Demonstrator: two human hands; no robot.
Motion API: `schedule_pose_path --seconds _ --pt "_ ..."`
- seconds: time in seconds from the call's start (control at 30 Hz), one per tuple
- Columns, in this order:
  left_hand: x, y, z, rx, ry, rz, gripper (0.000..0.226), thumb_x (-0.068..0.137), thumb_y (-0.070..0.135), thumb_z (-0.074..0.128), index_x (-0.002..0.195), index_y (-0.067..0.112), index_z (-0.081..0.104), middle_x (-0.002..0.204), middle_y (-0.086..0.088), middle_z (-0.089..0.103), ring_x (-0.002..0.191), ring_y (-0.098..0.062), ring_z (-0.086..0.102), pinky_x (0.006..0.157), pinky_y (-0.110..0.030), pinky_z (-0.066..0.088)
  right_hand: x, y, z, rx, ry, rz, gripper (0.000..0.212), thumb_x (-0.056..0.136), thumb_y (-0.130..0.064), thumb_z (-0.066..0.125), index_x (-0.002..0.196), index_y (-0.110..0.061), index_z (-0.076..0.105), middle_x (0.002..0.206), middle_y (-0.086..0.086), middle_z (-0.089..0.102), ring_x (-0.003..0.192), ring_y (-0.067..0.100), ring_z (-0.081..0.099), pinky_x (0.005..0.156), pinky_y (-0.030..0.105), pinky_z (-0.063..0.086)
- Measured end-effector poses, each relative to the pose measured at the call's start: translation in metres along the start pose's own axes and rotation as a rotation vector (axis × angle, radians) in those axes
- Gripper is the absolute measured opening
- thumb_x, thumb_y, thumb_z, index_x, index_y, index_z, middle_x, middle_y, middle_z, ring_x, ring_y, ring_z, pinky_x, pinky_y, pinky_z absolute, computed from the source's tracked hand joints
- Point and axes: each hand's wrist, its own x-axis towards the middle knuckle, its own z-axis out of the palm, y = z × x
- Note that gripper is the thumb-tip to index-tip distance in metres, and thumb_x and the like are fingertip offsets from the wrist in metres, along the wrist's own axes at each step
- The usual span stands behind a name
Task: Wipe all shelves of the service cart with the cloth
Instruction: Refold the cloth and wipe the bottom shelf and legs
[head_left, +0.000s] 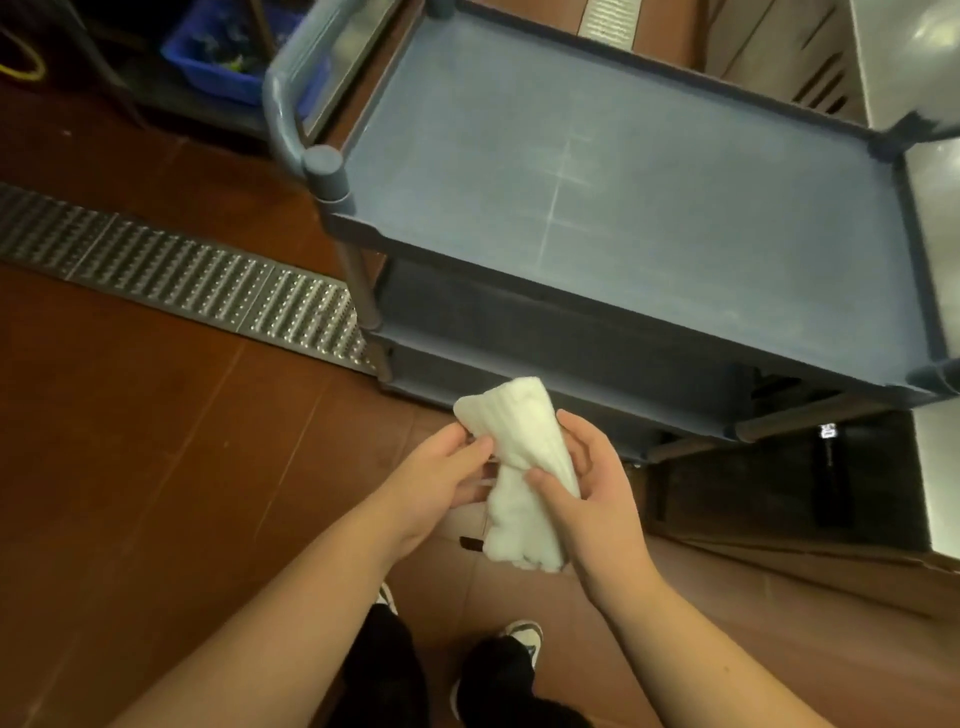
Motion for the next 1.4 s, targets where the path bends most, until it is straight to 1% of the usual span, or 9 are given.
schedule_pose_path --seconds 0.13,0.37,0.67,0.8,0.9,1.0,1.1,1.27,1.4 --pt "0.055 -0.046 -0.048 -0.084 0.034 -0.038 0.030 0.102 0.019 0.045 0.131 0.019 0.053 0.124 -0.006 0.067 0.113 -0.025 0.065 0.101 -0.049 0.048 0.038 0.068 0.028 0.021 -0.048 0.025 0.052 0.086 -0.009 0.076 0.128 -0.031 0.055 0.123 -0.011 0.066 0.113 0.012 0.065 0.090 0.033 0.058" --pt "0.221 -0.197 -0.121 -0.072 0.106 -0.133 0.031 0.094 0.019 0.059 0.124 0.017 0.060 0.114 -0.005 0.072 0.105 -0.024 0.069 0.097 -0.050 0.051 0.146 0.287 0.040 0.066 -0.151 0.086 0.059 0.083 -0.015 0.077 0.136 -0.024 0.052 0.131 0.003 0.064 0.118 0.027 0.065 0.096 0.056 0.054" --pt "0.441 -0.310 -0.189 -0.143 0.105 -0.080 0.025 0.091 0.002 0.050 0.115 0.005 0.060 0.101 -0.013 0.069 0.095 -0.027 0.066 0.093 -0.051 0.051 0.312 0.496 0.055 -0.095 -0.186 -0.162 0.055 0.093 -0.012 0.070 0.139 -0.025 0.045 0.128 -0.004 0.064 0.116 0.017 0.065 0.096 0.042 0.056" --pt "0.482 -0.326 -0.213 -0.168 0.133 -0.012 0.027 0.092 0.007 0.053 0.118 0.008 0.058 0.104 -0.011 0.069 0.101 -0.027 0.066 0.091 -0.050 0.052 0.354 0.533 0.075 -0.110 -0.128 -0.222 0.062 0.096 -0.013 0.064 0.147 -0.027 0.032 0.132 -0.011 0.053 0.110 0.004 0.064 0.090 0.026 0.057" --pt "0.494 -0.336 -0.222 -0.226 0.171 0.049 0.026 0.093 0.009 0.053 0.119 0.011 0.058 0.107 -0.010 0.069 0.103 -0.026 0.066 0.088 -0.051 0.053 0.368 0.548 0.084 -0.178 -0.025 -0.286 0.058 0.095 -0.016 0.062 0.144 -0.034 0.038 0.144 -0.004 0.043 0.117 0.008 0.059 0.098 0.035 0.055" --pt "0.495 -0.335 -0.216 -0.279 0.235 0.101 0.032 0.094 0.009 0.052 0.124 0.021 0.054 0.118 -0.008 0.066 0.108 -0.027 0.063 0.091 -0.058 0.050 0.367 0.553 0.084 -0.419 -0.042 -0.383 0.057 0.096 -0.022 0.061 0.148 -0.030 0.039 0.158 -0.001 0.030 0.144 0.011 0.033 0.119 0.038 0.033" --pt "0.492 -0.335 -0.207 -0.301 0.245 0.083 0.031 0.095 0.016 0.056 0.123 0.027 0.049 0.119 -0.007 0.065 0.106 -0.028 0.066 0.085 -0.060 0.052 0.367 0.559 0.084 -0.627 -0.138 -0.419 0.075 0.093 -0.037 0.061 0.157 -0.025 0.024 0.166 0.004 0.017 0.152 0.019 0.017 0.123 0.041 0.021" --pt "0.501 -0.342 -0.190 -0.155 0.223 0.141 0.039 0.092 0.022 0.063 0.125 0.029 0.044 0.119 -0.003 0.067 0.104 -0.024 0.067 0.082 -0.061 0.054 0.383 0.560 0.083 -0.857 -0.123 -0.562 0.100 0.083 -0.039 0.069 0.158 -0.026 0.004 0.163 0.007 0.017 0.145 0.028 0.028 0.116 0.049 0.035" --pt "0.499 -0.342 -0.180 -0.164 0.144 0.162 0.034 0.095 0.019 0.058 0.127 0.021 0.049 0.114 -0.009 0.070 0.104 -0.028 0.069 0.078 -0.048 0.058 0.390 0.556 0.078 -0.643 -0.098 -0.481 0.103 0.079 -0.031 0.077 0.157 -0.035 0.010 0.147 0.000 0.036 0.132 0.016 0.043 0.103 0.033 0.049"
